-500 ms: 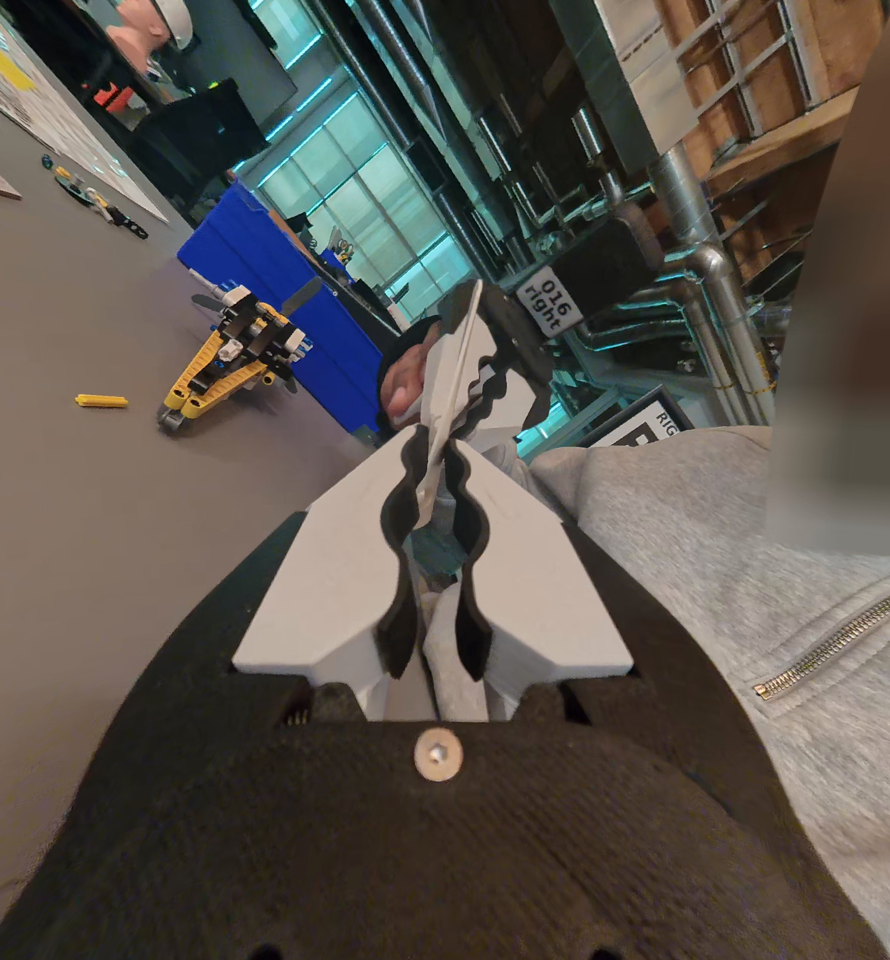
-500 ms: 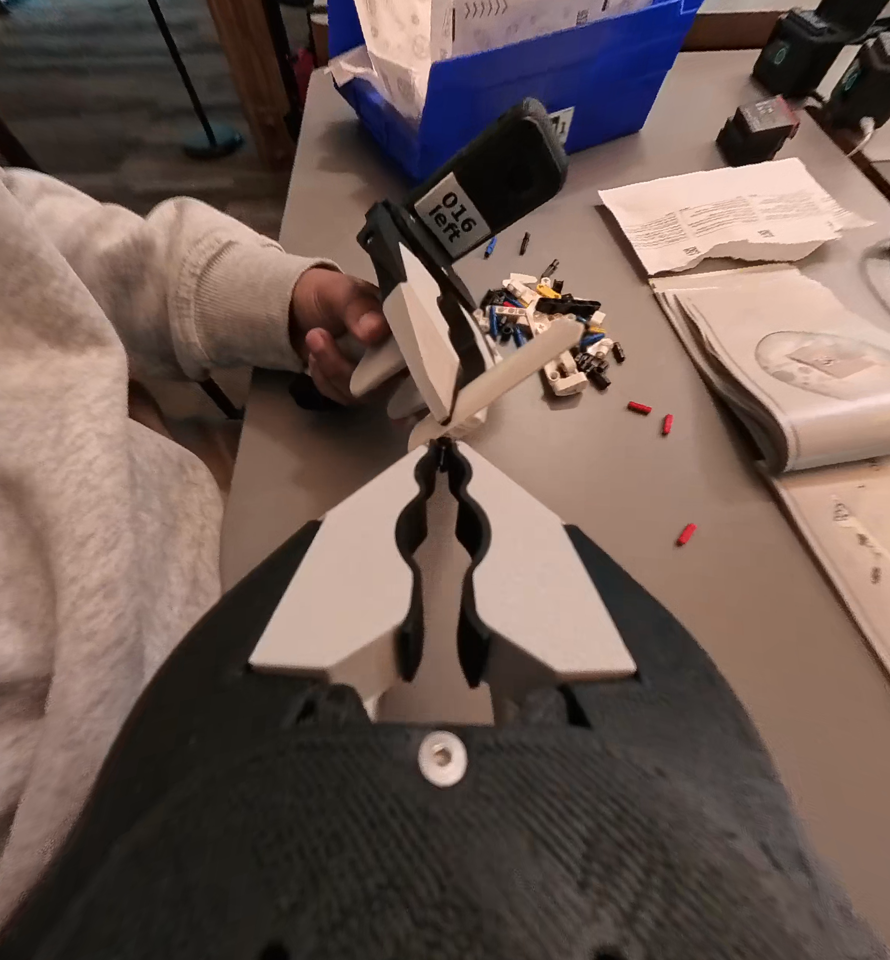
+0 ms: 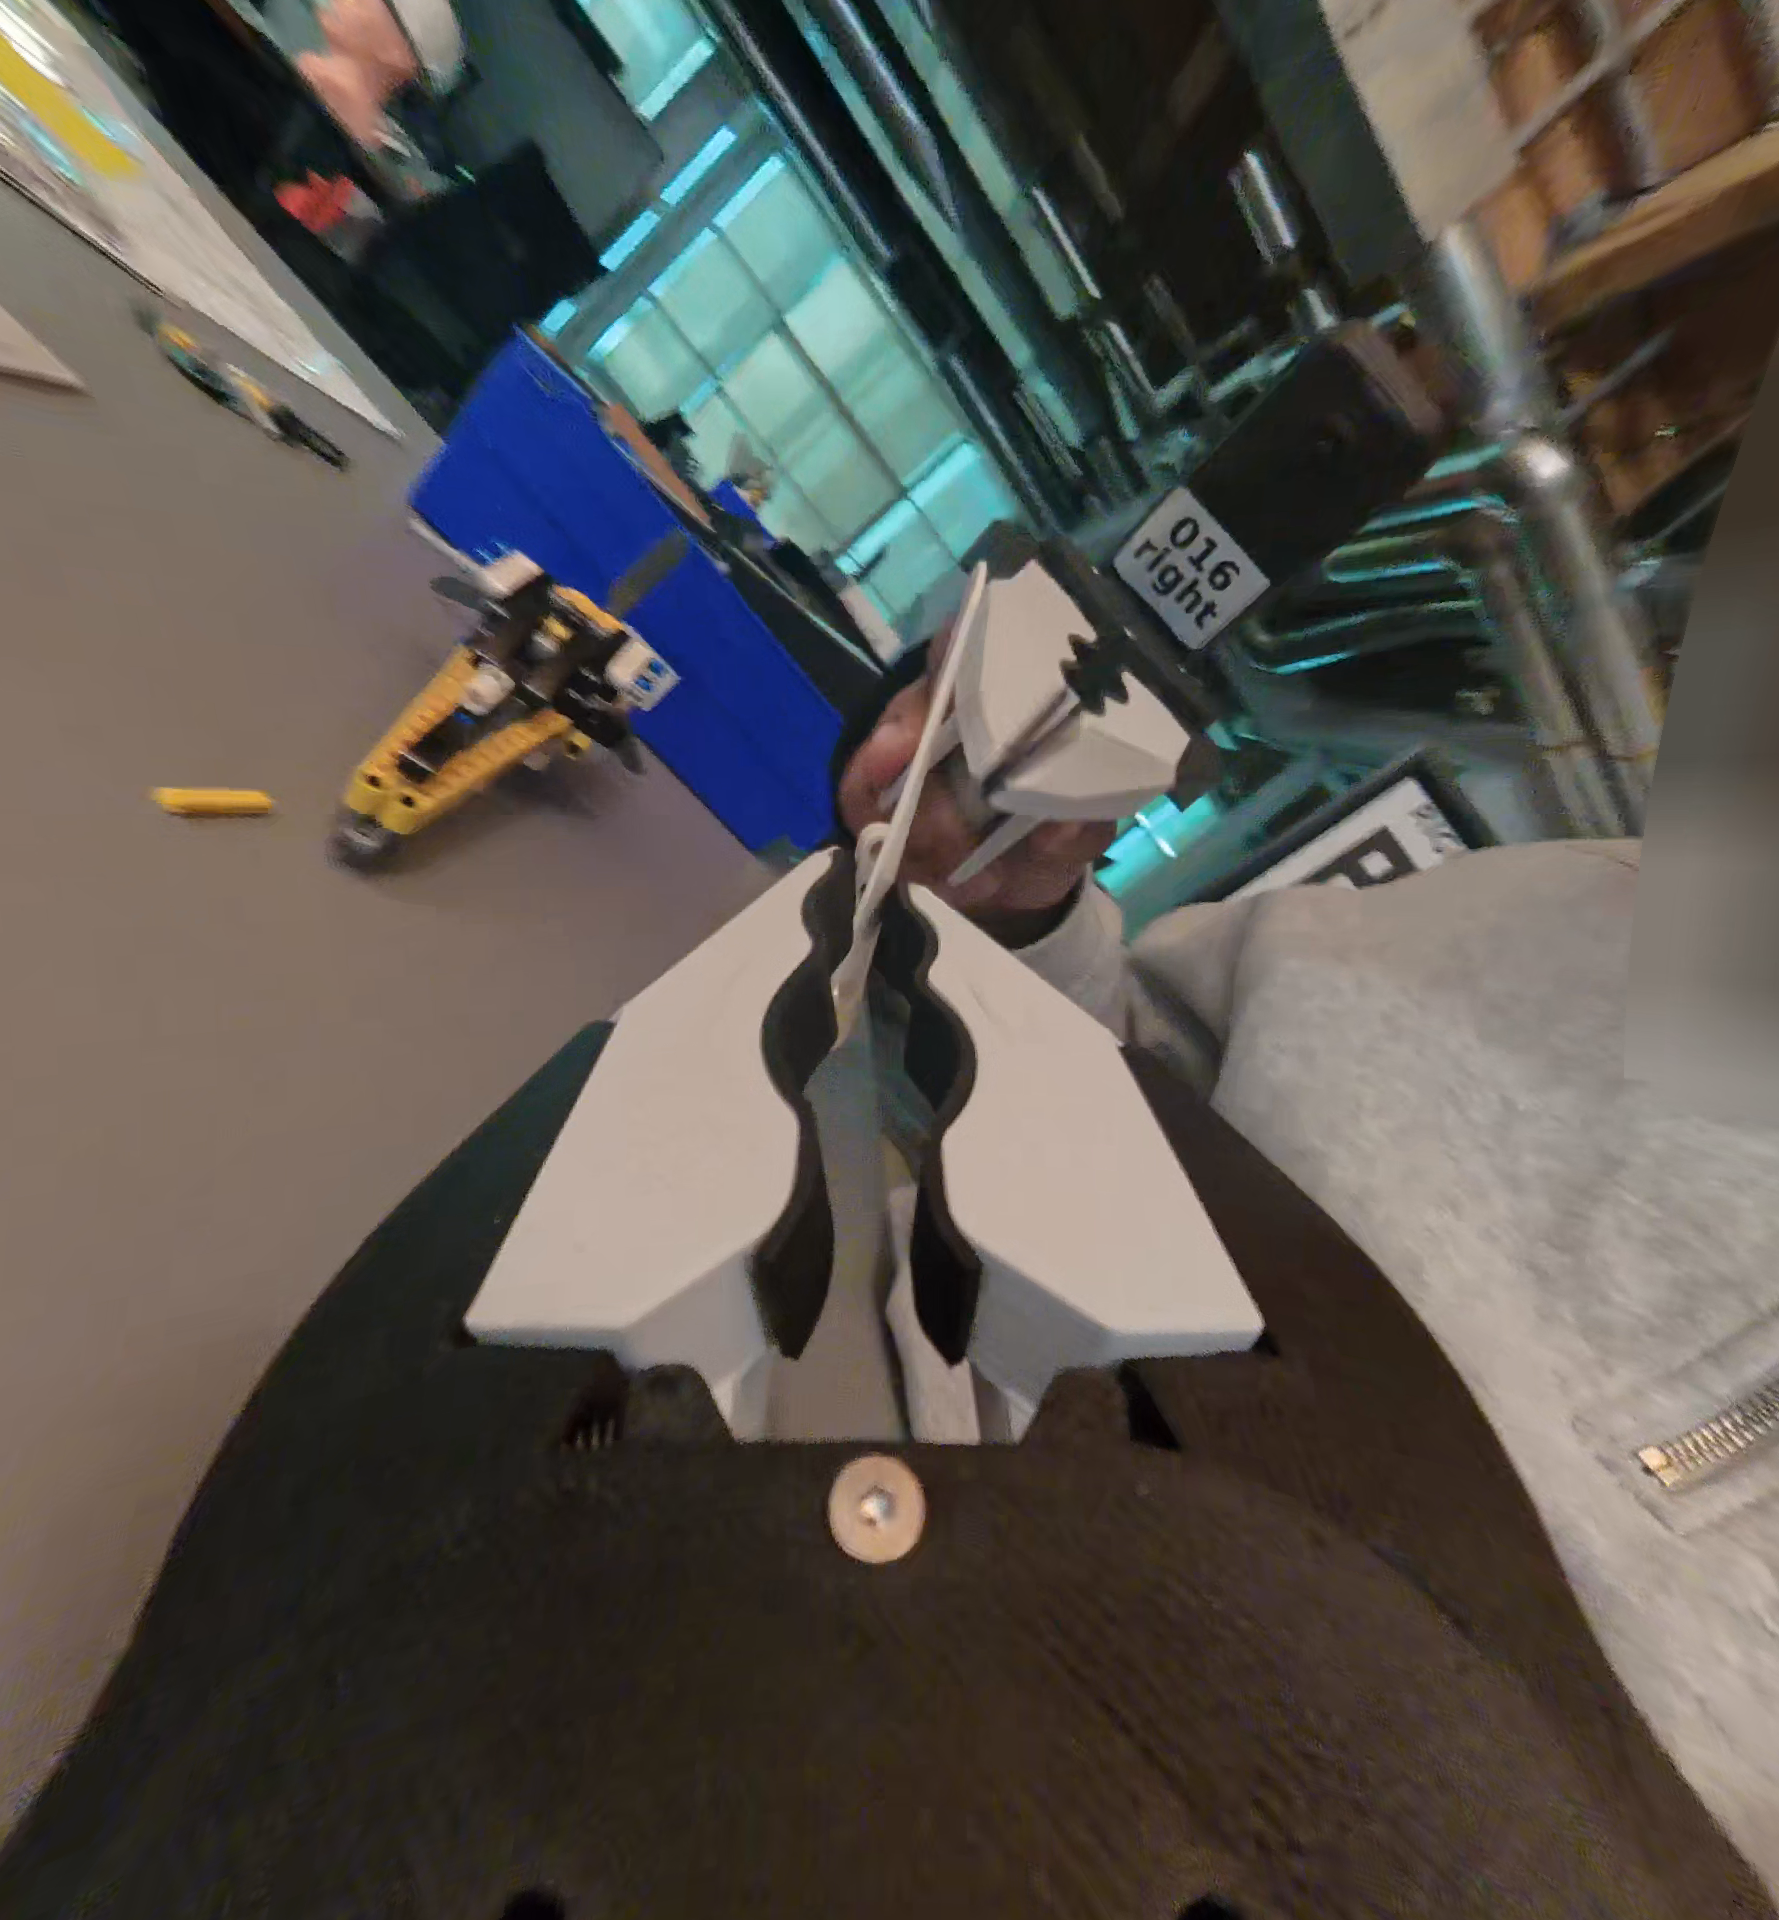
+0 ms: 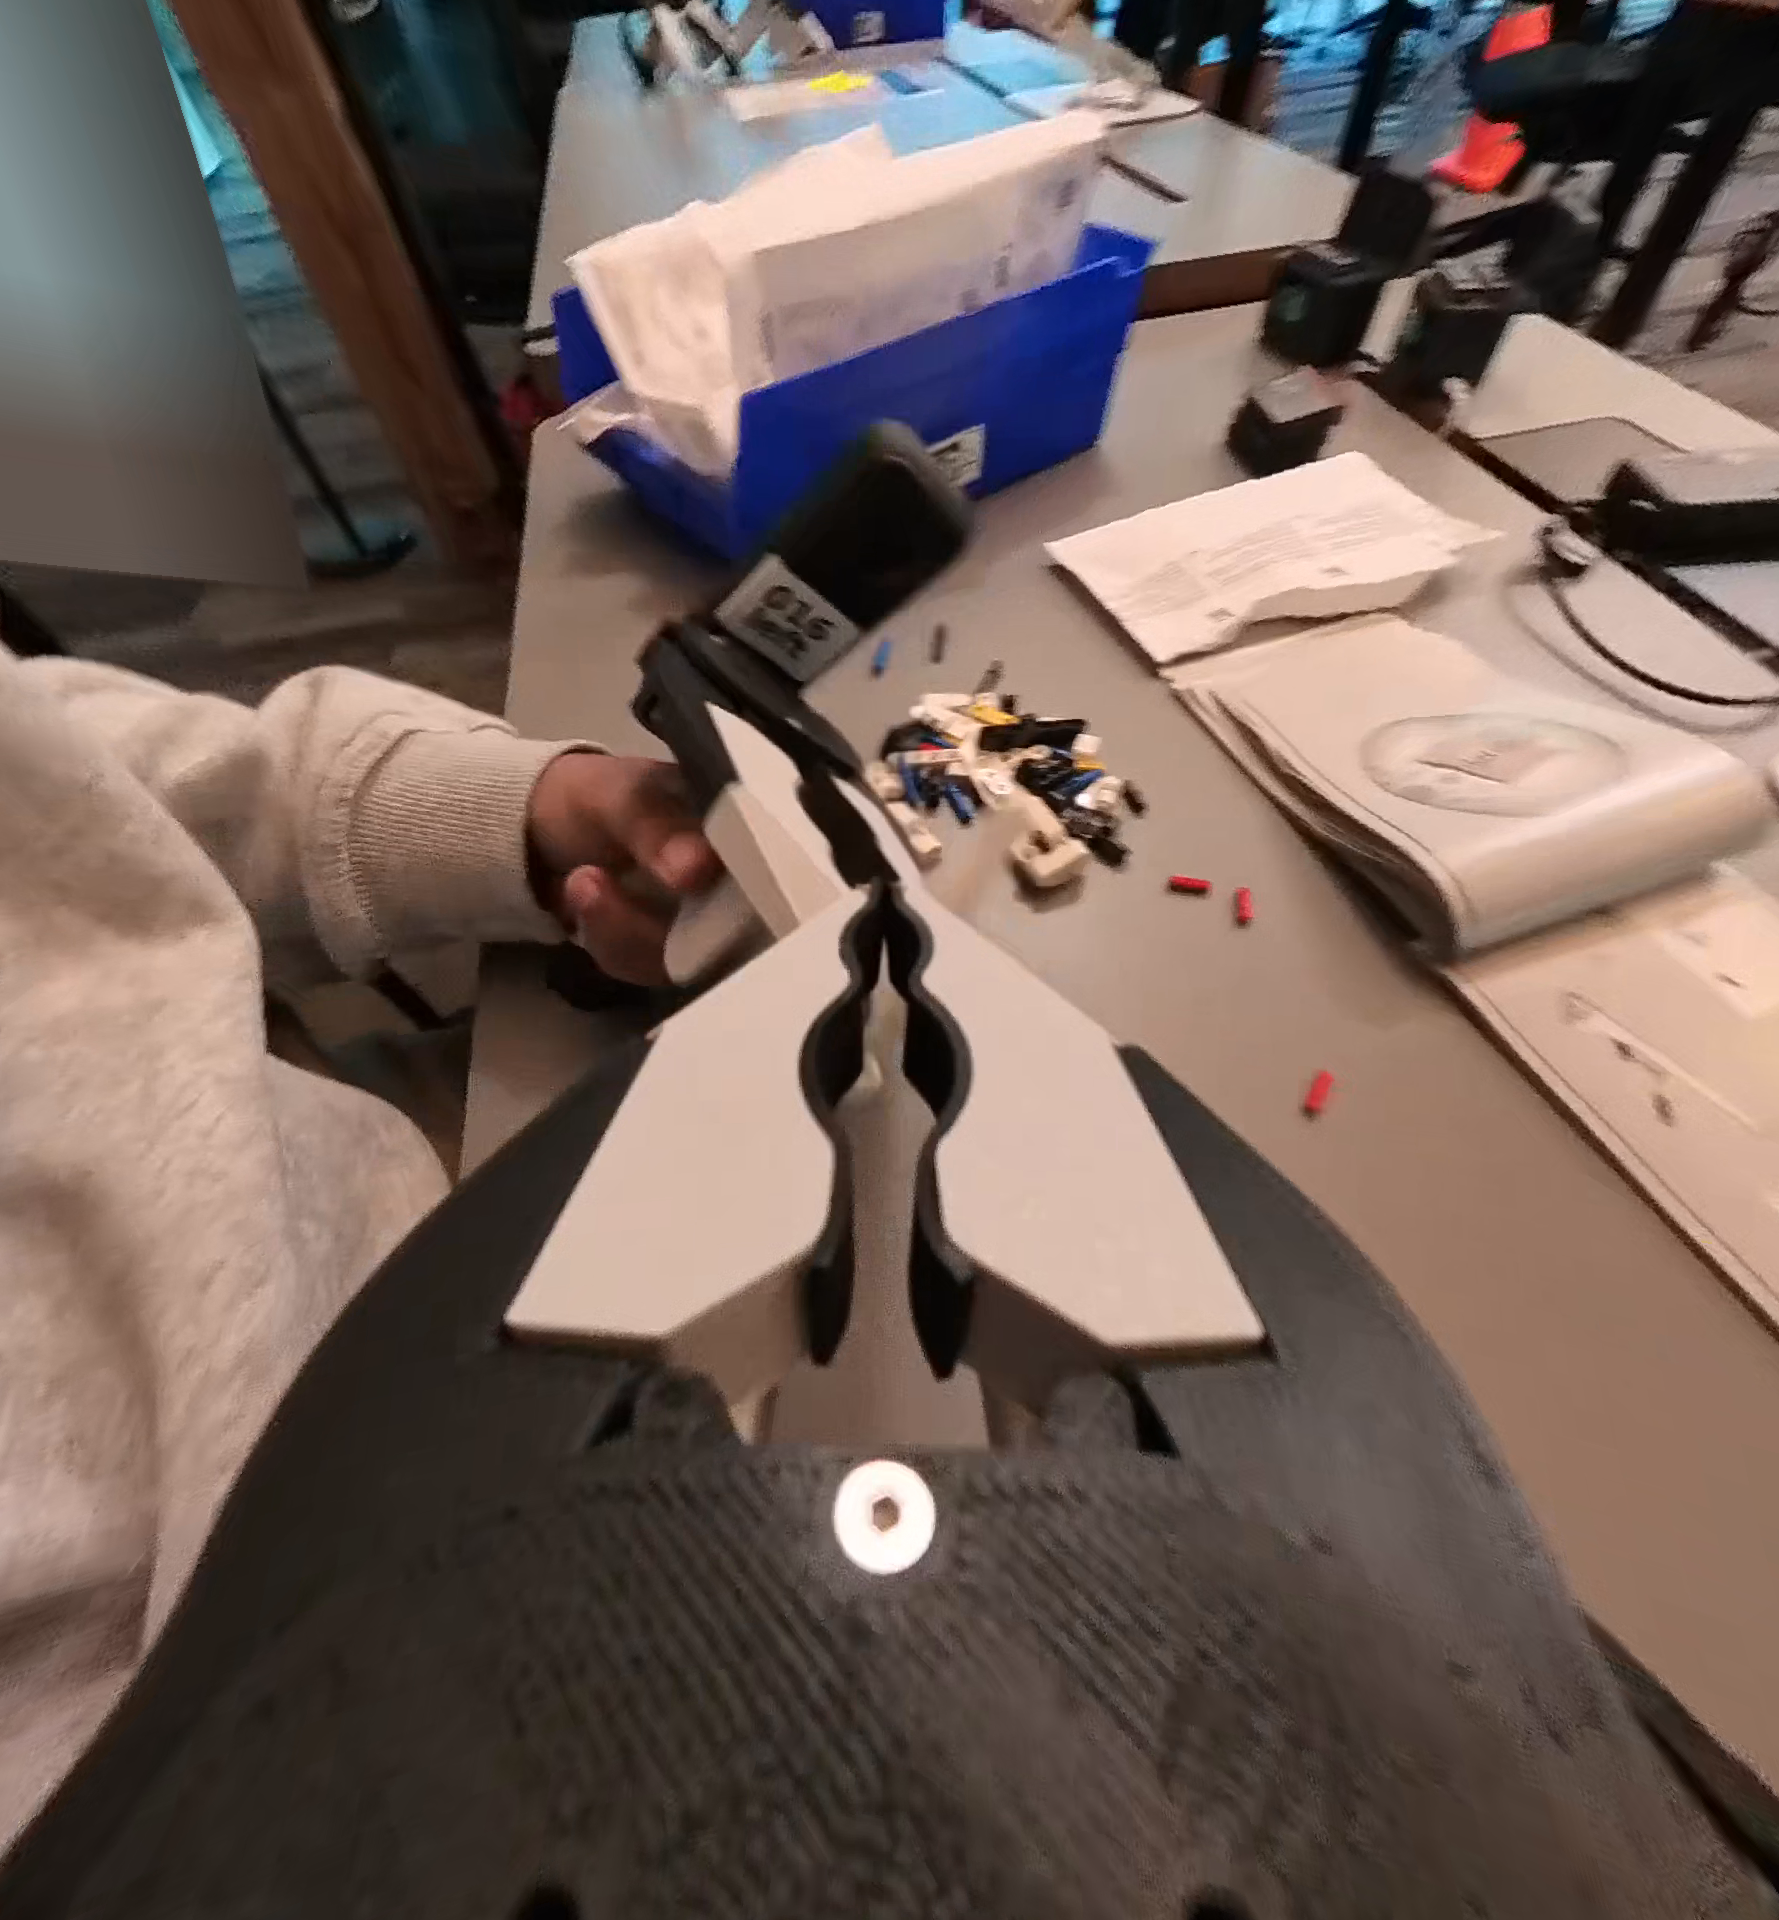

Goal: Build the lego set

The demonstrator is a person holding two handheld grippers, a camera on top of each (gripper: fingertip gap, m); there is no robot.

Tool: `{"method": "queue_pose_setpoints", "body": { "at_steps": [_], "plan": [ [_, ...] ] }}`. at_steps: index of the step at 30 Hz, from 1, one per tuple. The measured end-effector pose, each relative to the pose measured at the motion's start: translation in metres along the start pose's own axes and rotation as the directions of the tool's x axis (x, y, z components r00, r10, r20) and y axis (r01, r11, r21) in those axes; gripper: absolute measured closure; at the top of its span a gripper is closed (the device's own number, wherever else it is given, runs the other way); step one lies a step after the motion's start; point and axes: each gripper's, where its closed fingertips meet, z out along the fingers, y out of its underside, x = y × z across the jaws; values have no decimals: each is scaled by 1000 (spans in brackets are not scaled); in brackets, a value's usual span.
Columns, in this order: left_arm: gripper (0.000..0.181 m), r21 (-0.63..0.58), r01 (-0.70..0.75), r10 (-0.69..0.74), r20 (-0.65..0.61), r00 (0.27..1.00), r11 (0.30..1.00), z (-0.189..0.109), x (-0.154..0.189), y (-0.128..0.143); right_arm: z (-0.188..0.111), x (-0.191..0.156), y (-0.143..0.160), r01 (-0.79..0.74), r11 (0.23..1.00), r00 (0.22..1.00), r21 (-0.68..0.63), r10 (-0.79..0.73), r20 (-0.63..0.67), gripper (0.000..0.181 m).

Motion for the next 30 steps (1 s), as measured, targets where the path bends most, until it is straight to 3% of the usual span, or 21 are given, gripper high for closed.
{"method": "queue_pose_setpoints", "body": {
  "at_steps": [4, 9, 12, 17, 24, 30],
  "plan": [
    [177, 79, -12, 11, 19, 1000, 997, -17, 1, -20, -31, 33, 9, -105, 993, 988, 45, 109, -107, 181],
    [176, 183, 36, -23, -70, 997, 982, -28, 5, -33, -46, 36, 27, -229, 966, 962, 120, 244, -127, 181],
    [177, 179, 4, 2, -36, 999, 984, -30, 0, -32, -57, 43, 45, -248, 963, 939, 104, 265, -217, 181],
    [177, 202, -18, 26, -38, 999, 979, -34, 2, -35, -119, 60, 53, -291, 935, 868, 204, 348, -355, 181],
    [177, 218, -19, 30, -45, 999, 976, -35, 2, -37, -207, 65, 59, -221, 923, 733, 315, 370, -570, 181],
    [177, 231, -17, 29, -50, 998, 973, -36, 2, -38, -245, 70, 68, -212, 896, 638, 391, 429, -639, 176]
  ]
}}
